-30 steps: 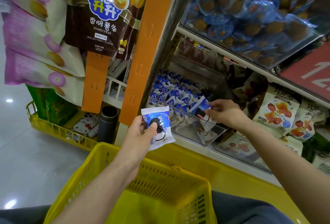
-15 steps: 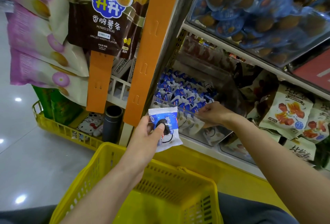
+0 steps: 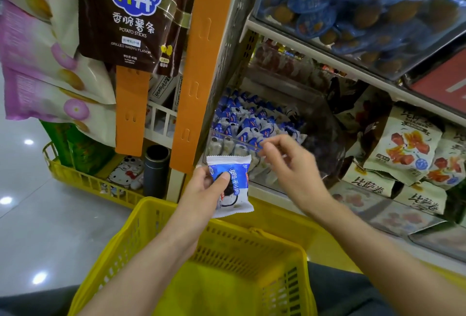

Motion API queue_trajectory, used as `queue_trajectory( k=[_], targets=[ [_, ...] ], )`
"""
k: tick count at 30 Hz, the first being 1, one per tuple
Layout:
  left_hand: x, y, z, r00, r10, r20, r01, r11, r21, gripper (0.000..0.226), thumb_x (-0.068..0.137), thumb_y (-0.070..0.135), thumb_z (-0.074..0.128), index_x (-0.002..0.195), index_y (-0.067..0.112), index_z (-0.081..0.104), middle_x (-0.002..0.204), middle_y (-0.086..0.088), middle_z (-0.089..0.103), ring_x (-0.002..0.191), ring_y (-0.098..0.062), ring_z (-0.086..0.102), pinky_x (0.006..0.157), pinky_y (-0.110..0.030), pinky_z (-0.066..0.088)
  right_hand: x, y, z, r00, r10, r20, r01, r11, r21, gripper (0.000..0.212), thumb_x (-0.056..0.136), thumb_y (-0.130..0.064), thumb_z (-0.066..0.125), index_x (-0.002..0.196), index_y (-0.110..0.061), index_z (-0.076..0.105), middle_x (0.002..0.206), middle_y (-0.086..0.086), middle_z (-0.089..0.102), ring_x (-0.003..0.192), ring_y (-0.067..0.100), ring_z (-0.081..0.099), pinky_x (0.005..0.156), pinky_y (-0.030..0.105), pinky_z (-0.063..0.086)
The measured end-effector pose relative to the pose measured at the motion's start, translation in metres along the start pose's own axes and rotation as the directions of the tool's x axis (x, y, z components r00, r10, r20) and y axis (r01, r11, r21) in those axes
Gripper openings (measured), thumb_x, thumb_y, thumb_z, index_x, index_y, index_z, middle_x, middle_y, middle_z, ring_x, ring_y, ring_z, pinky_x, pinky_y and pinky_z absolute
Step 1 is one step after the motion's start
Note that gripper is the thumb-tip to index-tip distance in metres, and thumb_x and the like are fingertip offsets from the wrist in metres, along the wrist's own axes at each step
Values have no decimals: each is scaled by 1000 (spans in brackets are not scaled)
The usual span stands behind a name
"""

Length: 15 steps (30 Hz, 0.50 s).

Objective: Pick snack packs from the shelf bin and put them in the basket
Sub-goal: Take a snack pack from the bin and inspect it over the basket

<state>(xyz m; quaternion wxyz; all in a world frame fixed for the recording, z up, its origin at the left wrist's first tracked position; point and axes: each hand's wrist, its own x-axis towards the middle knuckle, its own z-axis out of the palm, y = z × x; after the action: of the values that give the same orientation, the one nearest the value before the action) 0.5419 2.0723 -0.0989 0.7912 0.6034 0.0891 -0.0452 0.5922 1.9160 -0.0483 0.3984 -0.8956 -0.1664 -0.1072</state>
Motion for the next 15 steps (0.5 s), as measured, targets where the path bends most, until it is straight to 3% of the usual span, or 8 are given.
queue_trajectory(
  k=[3, 5, 7, 12, 15],
  targets=[
    [-2, -3, 3, 999, 17, 39, -18, 999, 39, 18, 94, 22, 48, 111, 21, 54, 87, 11, 70, 80, 3, 65, 58, -8, 47, -20, 2, 19, 973, 119, 200, -144, 982, 120, 21, 92, -31, 50, 91, -15, 63, 86, 3, 68, 79, 16, 63, 72, 30, 54],
    [-3, -6, 5, 998, -1, 59, -2, 998, 55, 18, 94, 16, 49, 111, 15, 55, 97, 0, 70, 90, -7, 66, 69, -14, 52, -26, 7, 27, 964, 142, 224, -189, 961, 204, 20, 92, -20, 54, 87, -3, 63, 79, 10, 65, 70, 18, 59, 64, 28, 54],
    [-3, -9, 5, 998, -29, 58, 25, 997, 68, 19, 93, 15, 50, 111, 9, 55, 104, -11, 68, 96, -17, 66, 79, -25, 51, -28, 12, 30, 962, 147, 229, -205, 944, 257, 14, 91, -12, 56, 86, -2, 64, 74, 7, 63, 67, 11, 56, 57, 19, 50],
    [0, -18, 5, 999, -30, 35, 27, 995, 101, 27, 93, 25, 49, 98, -1, 55, 85, -14, 64, 70, -13, 61, 55, -18, 46, -38, 22, 36, 939, 157, 305, -261, 904, 339, 10, 91, -9, 56, 85, -5, 63, 72, 4, 61, 63, 6, 55, 54, 16, 47],
    [4, -24, 4, 1000, -22, 1, 22, 990, 137, 24, 94, 22, 49, 90, -1, 54, 77, -13, 60, 66, -14, 58, 54, -23, 45, -42, 27, 42, 944, 165, 286, -249, 925, 288, 13, 91, -15, 57, 83, -7, 63, 72, 5, 62, 65, 8, 55, 58, 24, 48]
  ],
)
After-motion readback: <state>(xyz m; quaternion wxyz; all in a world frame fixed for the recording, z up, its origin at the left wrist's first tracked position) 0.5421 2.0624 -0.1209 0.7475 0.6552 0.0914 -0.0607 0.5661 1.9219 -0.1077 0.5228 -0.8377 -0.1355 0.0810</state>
